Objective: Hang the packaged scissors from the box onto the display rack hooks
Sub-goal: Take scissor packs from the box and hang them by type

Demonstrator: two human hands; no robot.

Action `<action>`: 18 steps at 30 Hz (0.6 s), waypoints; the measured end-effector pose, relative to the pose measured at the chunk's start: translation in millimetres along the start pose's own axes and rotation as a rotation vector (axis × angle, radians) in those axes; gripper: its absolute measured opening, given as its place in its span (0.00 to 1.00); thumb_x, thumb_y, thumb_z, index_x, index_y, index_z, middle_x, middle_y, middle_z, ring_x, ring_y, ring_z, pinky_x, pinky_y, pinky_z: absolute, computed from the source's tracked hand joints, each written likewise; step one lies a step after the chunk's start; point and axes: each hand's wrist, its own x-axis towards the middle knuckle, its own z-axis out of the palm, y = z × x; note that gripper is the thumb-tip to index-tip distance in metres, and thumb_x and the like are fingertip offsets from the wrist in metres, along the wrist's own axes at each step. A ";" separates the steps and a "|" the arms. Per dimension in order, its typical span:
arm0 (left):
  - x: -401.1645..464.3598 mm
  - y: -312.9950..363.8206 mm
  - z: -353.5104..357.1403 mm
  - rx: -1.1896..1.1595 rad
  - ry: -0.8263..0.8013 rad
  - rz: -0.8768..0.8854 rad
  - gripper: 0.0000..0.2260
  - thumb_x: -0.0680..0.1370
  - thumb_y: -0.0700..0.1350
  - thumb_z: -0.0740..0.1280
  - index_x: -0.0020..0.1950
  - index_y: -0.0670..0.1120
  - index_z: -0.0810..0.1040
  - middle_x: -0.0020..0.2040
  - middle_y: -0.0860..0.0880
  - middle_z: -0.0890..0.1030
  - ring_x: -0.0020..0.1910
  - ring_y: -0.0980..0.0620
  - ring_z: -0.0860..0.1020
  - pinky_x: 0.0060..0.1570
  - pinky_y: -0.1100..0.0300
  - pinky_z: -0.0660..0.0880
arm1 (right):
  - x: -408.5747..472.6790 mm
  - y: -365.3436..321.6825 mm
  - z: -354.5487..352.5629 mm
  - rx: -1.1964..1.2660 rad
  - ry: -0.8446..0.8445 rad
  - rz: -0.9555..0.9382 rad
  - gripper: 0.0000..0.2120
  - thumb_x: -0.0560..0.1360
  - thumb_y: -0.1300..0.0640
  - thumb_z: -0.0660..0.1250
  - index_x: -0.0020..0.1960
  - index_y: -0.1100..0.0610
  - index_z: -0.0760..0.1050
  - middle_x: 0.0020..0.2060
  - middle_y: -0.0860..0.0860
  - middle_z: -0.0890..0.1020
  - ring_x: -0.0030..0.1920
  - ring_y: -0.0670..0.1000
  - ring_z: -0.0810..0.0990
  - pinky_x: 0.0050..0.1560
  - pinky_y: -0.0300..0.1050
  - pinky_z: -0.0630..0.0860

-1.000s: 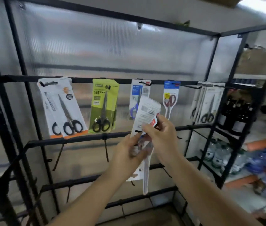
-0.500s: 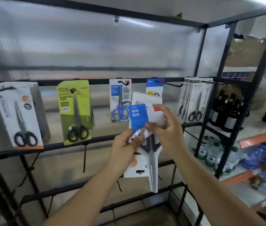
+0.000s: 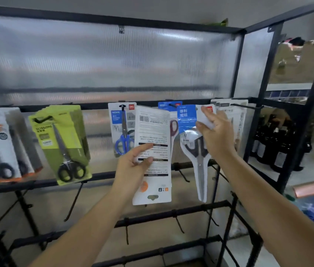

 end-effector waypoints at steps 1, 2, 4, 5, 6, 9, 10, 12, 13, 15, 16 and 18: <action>1.3 -1.4 3.3 0.022 0.017 0.011 0.14 0.77 0.35 0.65 0.54 0.53 0.79 0.49 0.60 0.83 0.46 0.55 0.83 0.35 0.60 0.81 | 1.4 3.6 0.2 -0.008 -0.018 -0.009 0.24 0.76 0.59 0.65 0.71 0.57 0.66 0.61 0.52 0.71 0.67 0.54 0.67 0.70 0.51 0.62; 2.5 -2.8 6.4 0.039 0.035 0.016 0.14 0.77 0.35 0.65 0.54 0.54 0.79 0.48 0.61 0.82 0.46 0.56 0.83 0.37 0.57 0.82 | 2.3 6.7 0.9 -0.009 -0.033 -0.023 0.24 0.76 0.59 0.65 0.71 0.56 0.66 0.62 0.54 0.70 0.67 0.54 0.66 0.70 0.53 0.63; 4.9 -5.2 11.7 0.064 0.068 0.020 0.14 0.77 0.36 0.65 0.53 0.55 0.79 0.47 0.63 0.82 0.45 0.58 0.83 0.37 0.53 0.82 | 3.4 11.9 3.7 -0.045 -0.046 -0.068 0.24 0.77 0.59 0.64 0.71 0.56 0.65 0.58 0.52 0.70 0.60 0.49 0.68 0.67 0.48 0.65; 5.7 -6.1 13.5 0.067 0.084 0.027 0.14 0.77 0.35 0.65 0.53 0.54 0.79 0.46 0.64 0.82 0.44 0.59 0.83 0.35 0.54 0.82 | 4.1 13.6 5.7 -0.094 -0.050 -0.097 0.24 0.77 0.59 0.64 0.71 0.57 0.65 0.57 0.52 0.70 0.56 0.45 0.66 0.64 0.39 0.64; 6.4 -6.8 15.1 0.064 0.100 0.033 0.14 0.77 0.35 0.64 0.53 0.54 0.80 0.45 0.65 0.82 0.44 0.59 0.83 0.32 0.56 0.81 | 5.4 15.3 7.5 -0.136 -0.060 -0.113 0.23 0.77 0.59 0.64 0.71 0.57 0.64 0.59 0.53 0.70 0.54 0.42 0.62 0.59 0.29 0.59; 6.7 -8.1 16.0 0.083 0.145 0.047 0.14 0.77 0.35 0.64 0.54 0.53 0.80 0.49 0.62 0.82 0.45 0.57 0.83 0.30 0.62 0.79 | 13.6 18.4 14.6 -0.146 -0.137 -0.063 0.22 0.79 0.59 0.61 0.72 0.57 0.64 0.61 0.53 0.68 0.47 0.38 0.59 0.48 0.16 0.46; 6.6 -8.0 14.8 0.106 0.157 0.063 0.15 0.78 0.34 0.63 0.54 0.53 0.80 0.48 0.62 0.82 0.45 0.58 0.83 0.34 0.62 0.80 | 18.1 18.7 17.9 -0.157 -0.161 -0.052 0.22 0.79 0.60 0.61 0.72 0.57 0.64 0.59 0.52 0.67 0.41 0.39 0.60 0.46 0.13 0.49; 7.4 -7.2 11.2 0.130 0.183 0.092 0.16 0.78 0.32 0.61 0.54 0.51 0.80 0.45 0.63 0.83 0.43 0.61 0.81 0.40 0.61 0.80 | 30.8 19.8 27.9 -0.208 -0.221 -0.019 0.19 0.79 0.62 0.60 0.70 0.58 0.65 0.56 0.50 0.66 0.38 0.42 0.66 0.40 0.20 0.67; 7.5 -5.4 9.8 0.123 0.190 0.103 0.16 0.78 0.31 0.60 0.54 0.50 0.80 0.45 0.63 0.83 0.44 0.62 0.81 0.42 0.64 0.80 | 38.6 20.1 33.7 -0.216 -0.267 0.021 0.18 0.78 0.64 0.59 0.68 0.59 0.64 0.56 0.53 0.67 0.39 0.44 0.70 0.37 0.29 0.72; 6.3 -0.8 7.6 0.113 0.197 0.130 0.17 0.77 0.29 0.60 0.54 0.49 0.80 0.50 0.62 0.81 0.46 0.66 0.80 0.41 0.70 0.77 | 56.9 22.8 46.1 -0.138 -0.330 0.152 0.17 0.77 0.67 0.59 0.65 0.61 0.63 0.50 0.56 0.70 0.38 0.48 0.72 0.32 0.36 0.70; 5.6 1.2 6.4 0.124 0.199 0.152 0.17 0.77 0.29 0.59 0.54 0.49 0.80 0.50 0.62 0.80 0.46 0.67 0.80 0.39 0.72 0.76 | 64.9 25.2 51.9 -0.101 -0.350 0.200 0.17 0.76 0.68 0.59 0.64 0.61 0.64 0.48 0.56 0.71 0.36 0.48 0.71 0.30 0.38 0.68; 3.3 4.1 3.1 0.171 0.192 0.197 0.19 0.78 0.29 0.59 0.55 0.51 0.78 0.48 0.64 0.81 0.46 0.67 0.80 0.39 0.73 0.75 | 77.1 28.7 62.1 -0.122 -0.414 0.232 0.15 0.76 0.67 0.57 0.63 0.62 0.65 0.47 0.56 0.72 0.35 0.49 0.70 0.28 0.38 0.65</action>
